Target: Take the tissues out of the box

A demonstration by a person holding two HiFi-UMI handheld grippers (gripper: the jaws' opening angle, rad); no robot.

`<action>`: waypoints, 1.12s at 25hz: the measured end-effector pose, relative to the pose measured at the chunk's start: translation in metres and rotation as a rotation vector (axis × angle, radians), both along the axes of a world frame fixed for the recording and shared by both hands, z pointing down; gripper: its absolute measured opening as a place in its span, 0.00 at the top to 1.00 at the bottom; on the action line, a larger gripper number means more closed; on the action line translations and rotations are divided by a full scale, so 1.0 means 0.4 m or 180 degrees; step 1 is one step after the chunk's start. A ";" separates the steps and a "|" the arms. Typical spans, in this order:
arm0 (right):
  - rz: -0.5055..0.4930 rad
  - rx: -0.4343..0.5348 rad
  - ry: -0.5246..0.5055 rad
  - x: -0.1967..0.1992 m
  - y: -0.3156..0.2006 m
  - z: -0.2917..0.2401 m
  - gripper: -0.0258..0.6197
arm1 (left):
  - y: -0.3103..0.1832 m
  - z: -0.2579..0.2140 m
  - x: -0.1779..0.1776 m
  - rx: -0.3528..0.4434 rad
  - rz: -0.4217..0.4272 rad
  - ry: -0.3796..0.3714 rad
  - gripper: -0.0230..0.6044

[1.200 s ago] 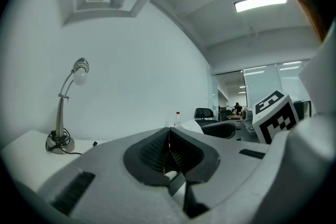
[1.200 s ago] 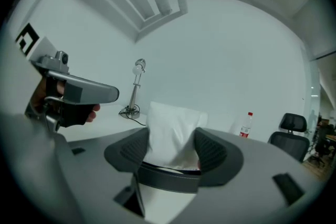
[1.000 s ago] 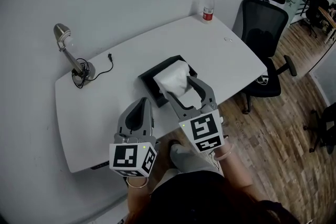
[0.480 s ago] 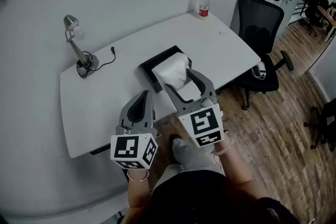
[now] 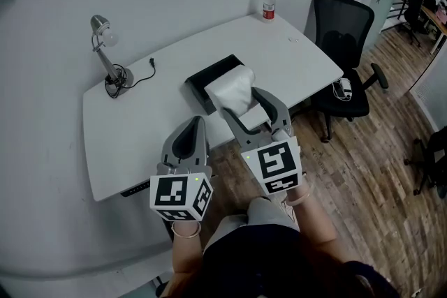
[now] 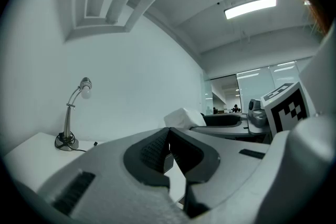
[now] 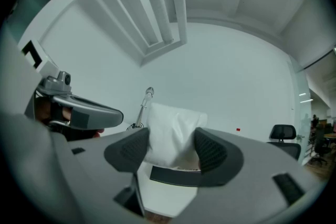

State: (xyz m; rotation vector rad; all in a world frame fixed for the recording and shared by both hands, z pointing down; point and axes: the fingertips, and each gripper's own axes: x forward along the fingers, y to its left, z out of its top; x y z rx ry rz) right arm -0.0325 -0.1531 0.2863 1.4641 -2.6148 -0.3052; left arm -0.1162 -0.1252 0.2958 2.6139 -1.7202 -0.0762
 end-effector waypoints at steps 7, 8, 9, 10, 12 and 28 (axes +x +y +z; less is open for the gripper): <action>-0.0045 0.0042 -0.0015 0.007 0.018 -0.009 0.52 | 0.003 -0.020 0.013 0.0057 -0.0034 0.0012 0.92; -0.0052 0.0046 -0.0023 0.011 0.020 -0.010 0.52 | 0.004 -0.020 0.017 0.0057 -0.0042 0.0015 0.92; -0.0063 0.0049 -0.0028 0.014 0.023 -0.012 0.52 | 0.005 -0.020 0.021 0.0055 -0.0051 0.0016 0.92; -0.0075 0.0054 -0.0029 0.018 0.026 -0.014 0.52 | 0.006 -0.020 0.025 0.0051 -0.0060 0.0013 0.92; -0.0101 0.0070 -0.0018 0.028 0.034 -0.019 0.52 | 0.011 -0.020 0.037 0.0042 -0.0078 0.0003 0.92; -0.0312 0.0172 -0.0102 0.145 0.153 -0.048 0.52 | 0.113 -0.024 0.165 0.0007 -0.0264 -0.0126 0.92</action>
